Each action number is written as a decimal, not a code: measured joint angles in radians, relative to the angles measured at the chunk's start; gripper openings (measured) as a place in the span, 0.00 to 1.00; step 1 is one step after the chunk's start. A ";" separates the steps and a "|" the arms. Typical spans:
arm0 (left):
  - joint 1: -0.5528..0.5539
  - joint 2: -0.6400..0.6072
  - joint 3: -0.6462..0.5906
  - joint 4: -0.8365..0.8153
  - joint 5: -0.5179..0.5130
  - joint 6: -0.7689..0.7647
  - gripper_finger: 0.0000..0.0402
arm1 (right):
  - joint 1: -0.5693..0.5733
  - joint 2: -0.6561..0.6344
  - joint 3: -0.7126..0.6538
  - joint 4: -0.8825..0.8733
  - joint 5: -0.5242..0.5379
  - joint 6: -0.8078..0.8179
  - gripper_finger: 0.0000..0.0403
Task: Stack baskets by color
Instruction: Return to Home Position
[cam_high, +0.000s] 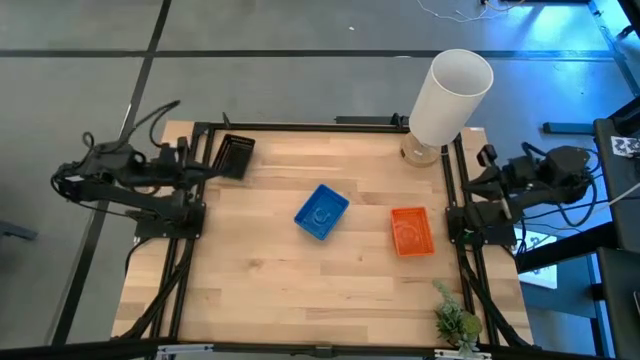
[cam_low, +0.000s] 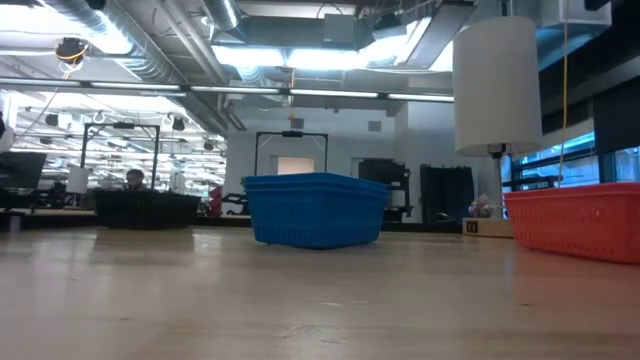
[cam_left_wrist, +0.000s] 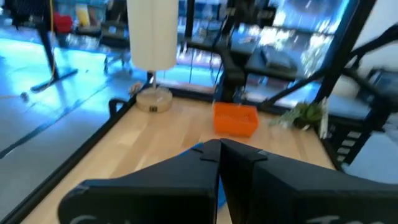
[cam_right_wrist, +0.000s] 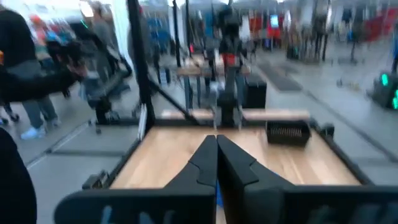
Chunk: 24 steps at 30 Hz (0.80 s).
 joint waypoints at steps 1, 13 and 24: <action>0.000 -0.032 -0.019 0.016 0.006 0.003 0.00 | 0.000 -0.033 -0.017 0.016 -0.009 -0.018 0.00; 0.000 -0.334 -0.201 0.063 -0.002 0.023 0.00 | 0.000 -0.163 -0.104 0.045 -0.057 -0.041 0.00; 0.000 -0.334 -0.350 0.300 0.010 0.179 0.00 | 0.000 -0.168 -0.255 0.246 -0.058 -0.091 0.00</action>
